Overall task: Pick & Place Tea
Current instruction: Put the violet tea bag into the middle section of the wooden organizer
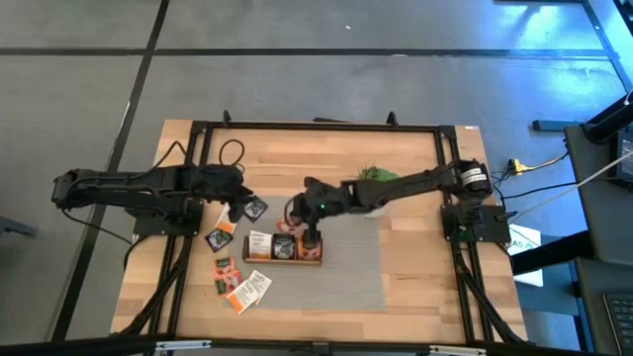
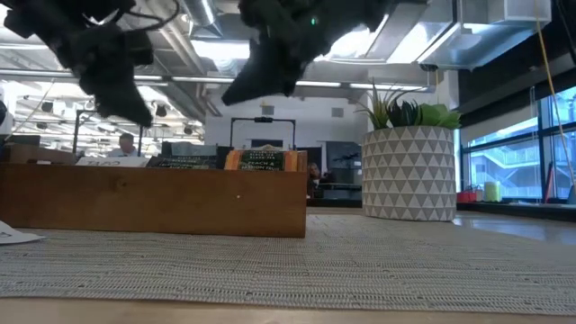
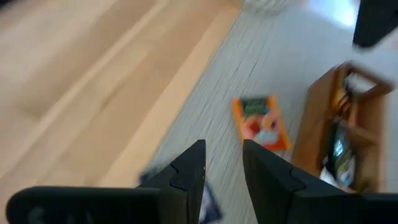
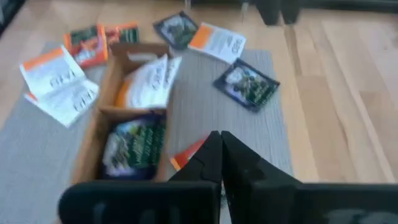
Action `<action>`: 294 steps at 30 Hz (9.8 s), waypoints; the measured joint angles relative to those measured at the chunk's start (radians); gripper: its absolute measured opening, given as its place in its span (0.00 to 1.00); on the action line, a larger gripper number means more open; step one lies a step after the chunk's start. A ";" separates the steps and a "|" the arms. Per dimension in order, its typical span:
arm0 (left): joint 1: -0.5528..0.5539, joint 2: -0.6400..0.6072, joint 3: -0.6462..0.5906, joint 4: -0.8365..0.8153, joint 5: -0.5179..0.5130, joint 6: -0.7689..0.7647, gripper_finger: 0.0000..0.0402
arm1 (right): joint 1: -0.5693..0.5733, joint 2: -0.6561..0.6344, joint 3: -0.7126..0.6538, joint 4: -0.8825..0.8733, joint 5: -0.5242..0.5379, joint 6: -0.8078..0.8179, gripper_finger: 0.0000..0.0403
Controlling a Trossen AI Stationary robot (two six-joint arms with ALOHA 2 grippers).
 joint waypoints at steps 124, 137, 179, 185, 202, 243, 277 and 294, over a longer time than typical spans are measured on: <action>-0.102 0.207 -0.117 0.054 -0.015 -0.105 0.25 | -0.080 0.135 0.347 -0.395 -0.143 0.085 0.00; -0.102 0.204 -0.117 0.055 -0.052 -0.104 0.25 | 0.125 0.135 0.273 -0.308 -0.003 0.200 0.01; -0.103 0.204 -0.117 0.056 -0.115 -0.105 0.25 | 0.107 0.171 0.000 0.077 -0.097 0.299 0.01; -0.102 0.204 -0.117 0.056 -0.116 -0.105 0.25 | 0.108 0.174 0.000 0.100 -0.101 0.274 0.01; -0.103 0.204 -0.116 0.056 -0.116 -0.106 0.25 | 0.072 0.153 0.001 0.098 -0.253 0.241 0.26; -0.102 0.204 -0.116 0.056 -0.115 -0.114 0.25 | 0.056 0.138 0.101 -0.117 -0.282 0.245 0.01; -0.103 0.204 -0.116 0.056 -0.115 -0.116 0.25 | 0.057 0.191 0.122 -0.167 -0.272 0.258 0.01; -0.103 0.204 -0.116 0.056 -0.115 -0.114 0.25 | 0.056 0.194 0.130 -0.164 -0.284 0.186 0.16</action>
